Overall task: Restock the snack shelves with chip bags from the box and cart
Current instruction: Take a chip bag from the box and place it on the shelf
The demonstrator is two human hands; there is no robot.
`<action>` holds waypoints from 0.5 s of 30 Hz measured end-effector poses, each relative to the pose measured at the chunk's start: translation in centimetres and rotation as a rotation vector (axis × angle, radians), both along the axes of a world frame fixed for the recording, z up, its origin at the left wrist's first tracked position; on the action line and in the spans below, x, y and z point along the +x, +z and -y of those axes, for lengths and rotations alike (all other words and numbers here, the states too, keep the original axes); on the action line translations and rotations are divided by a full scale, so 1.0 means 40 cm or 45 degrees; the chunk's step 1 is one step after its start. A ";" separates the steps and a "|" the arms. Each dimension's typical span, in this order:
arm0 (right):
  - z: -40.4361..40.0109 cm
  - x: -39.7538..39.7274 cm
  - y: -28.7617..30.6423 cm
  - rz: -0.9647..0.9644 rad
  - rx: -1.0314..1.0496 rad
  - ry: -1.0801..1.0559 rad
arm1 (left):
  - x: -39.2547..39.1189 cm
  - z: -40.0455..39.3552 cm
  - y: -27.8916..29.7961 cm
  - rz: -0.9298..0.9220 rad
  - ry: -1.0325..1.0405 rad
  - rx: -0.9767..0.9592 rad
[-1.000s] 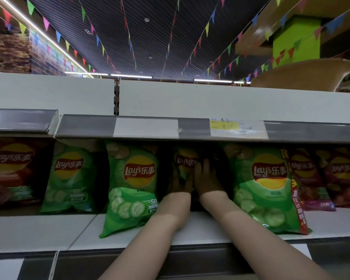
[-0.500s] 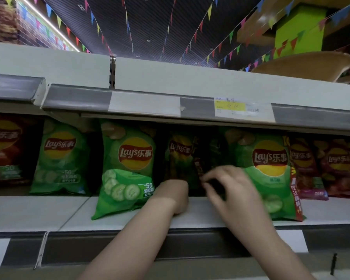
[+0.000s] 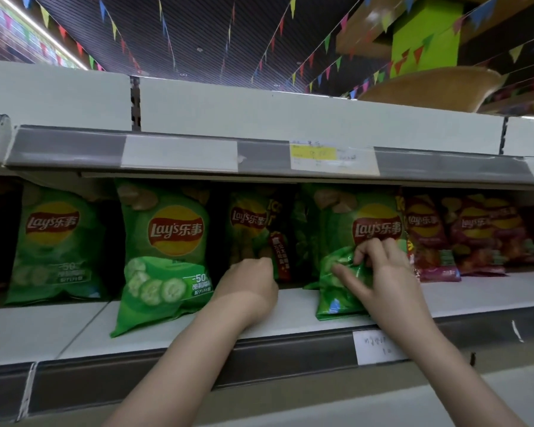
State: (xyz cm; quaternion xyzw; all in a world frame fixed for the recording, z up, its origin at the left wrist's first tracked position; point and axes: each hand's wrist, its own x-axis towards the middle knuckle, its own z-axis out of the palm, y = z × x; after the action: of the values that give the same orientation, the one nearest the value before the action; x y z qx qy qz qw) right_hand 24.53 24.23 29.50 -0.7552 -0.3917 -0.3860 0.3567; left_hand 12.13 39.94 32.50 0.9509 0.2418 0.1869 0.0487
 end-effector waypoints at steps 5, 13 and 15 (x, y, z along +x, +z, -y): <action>0.043 -0.028 -0.022 -0.178 0.373 0.175 | -0.040 0.055 -0.016 0.842 -0.516 -0.049; 0.255 -0.085 -0.060 -0.685 0.824 0.370 | 0.052 0.412 -0.090 0.933 -1.191 -0.583; 0.347 -0.090 -0.067 -0.764 0.885 0.367 | 0.093 0.506 -0.114 0.846 -1.269 -0.692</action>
State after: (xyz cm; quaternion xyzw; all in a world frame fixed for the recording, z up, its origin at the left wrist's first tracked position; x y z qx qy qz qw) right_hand 20.92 10.36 26.81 -0.6074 -0.2199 -0.2057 0.7351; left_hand 15.87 19.70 27.92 0.7945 -0.2167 0.3579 0.4401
